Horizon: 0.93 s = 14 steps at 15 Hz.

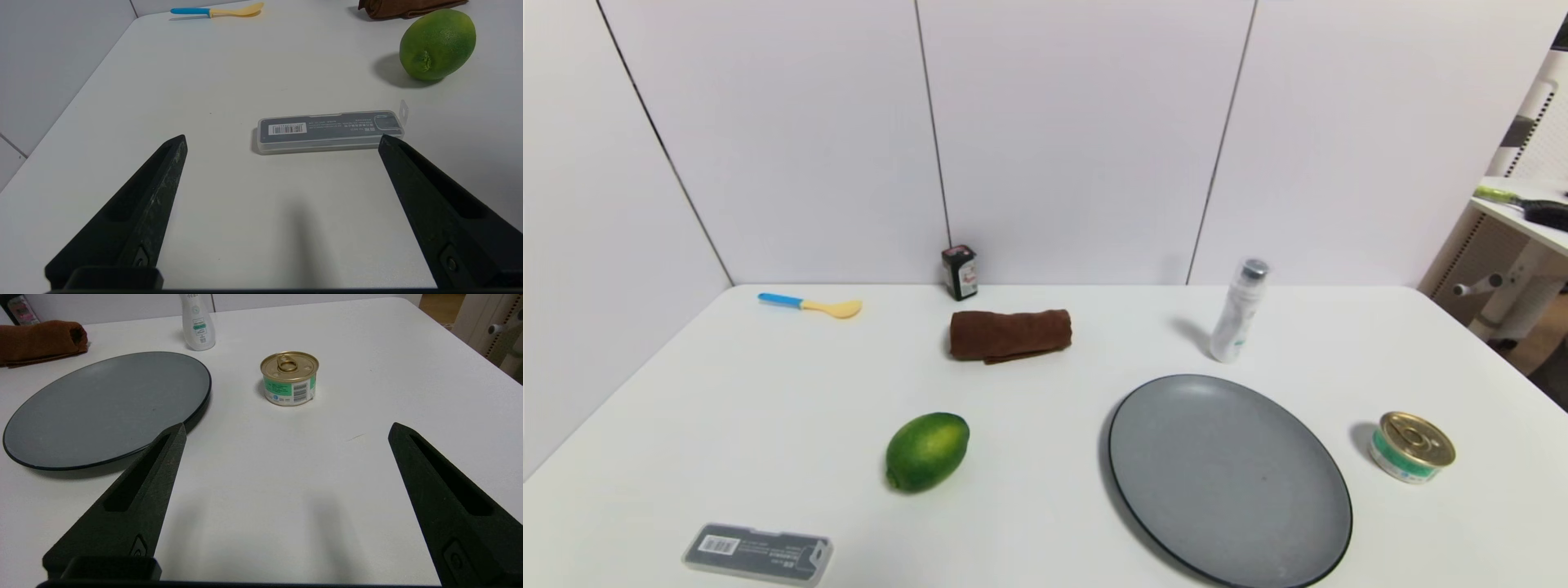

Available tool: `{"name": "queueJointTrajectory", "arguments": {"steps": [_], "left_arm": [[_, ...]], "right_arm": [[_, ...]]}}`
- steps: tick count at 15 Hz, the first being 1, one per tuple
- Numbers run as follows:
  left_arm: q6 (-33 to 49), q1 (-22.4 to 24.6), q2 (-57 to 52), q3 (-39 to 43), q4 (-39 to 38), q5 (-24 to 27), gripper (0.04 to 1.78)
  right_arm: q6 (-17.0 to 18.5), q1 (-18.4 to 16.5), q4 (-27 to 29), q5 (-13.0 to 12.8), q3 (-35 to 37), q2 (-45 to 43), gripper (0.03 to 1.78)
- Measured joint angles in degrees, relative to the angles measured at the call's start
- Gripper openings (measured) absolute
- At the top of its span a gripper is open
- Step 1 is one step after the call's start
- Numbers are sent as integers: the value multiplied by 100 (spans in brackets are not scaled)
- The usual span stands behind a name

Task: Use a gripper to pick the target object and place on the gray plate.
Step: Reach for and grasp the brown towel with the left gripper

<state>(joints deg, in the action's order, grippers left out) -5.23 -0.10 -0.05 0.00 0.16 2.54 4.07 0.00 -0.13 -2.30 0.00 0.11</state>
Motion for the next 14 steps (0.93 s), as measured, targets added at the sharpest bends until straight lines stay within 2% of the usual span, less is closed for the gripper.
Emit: {"name": "queueJointTrajectory", "arguments": {"steps": [14], "left_arm": [[112, 0, 0, 0, 2, -85, 169]], "right_arm": [[-5, -2, 0, 2, 0, 0, 171]]}}
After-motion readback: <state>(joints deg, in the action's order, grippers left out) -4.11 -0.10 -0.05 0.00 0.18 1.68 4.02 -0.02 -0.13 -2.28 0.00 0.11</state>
